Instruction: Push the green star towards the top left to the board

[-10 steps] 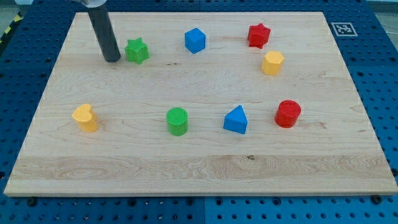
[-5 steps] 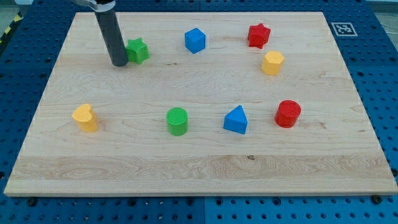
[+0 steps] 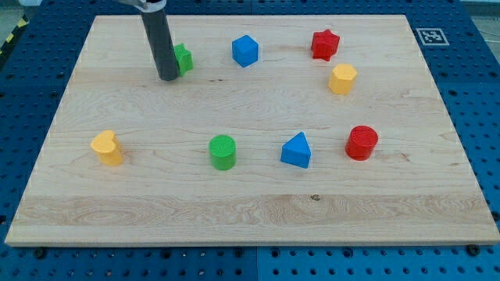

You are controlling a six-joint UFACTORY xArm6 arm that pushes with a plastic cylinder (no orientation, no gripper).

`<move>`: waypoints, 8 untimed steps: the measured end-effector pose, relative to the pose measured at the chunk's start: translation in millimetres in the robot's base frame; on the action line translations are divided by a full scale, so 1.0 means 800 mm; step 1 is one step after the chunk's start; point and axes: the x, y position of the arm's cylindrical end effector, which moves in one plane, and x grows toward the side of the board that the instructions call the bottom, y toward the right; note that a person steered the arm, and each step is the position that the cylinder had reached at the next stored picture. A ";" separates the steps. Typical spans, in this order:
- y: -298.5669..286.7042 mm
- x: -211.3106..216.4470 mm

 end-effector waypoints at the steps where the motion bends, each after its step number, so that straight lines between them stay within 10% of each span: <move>1: 0.000 -0.020; 8: 0.001 -0.049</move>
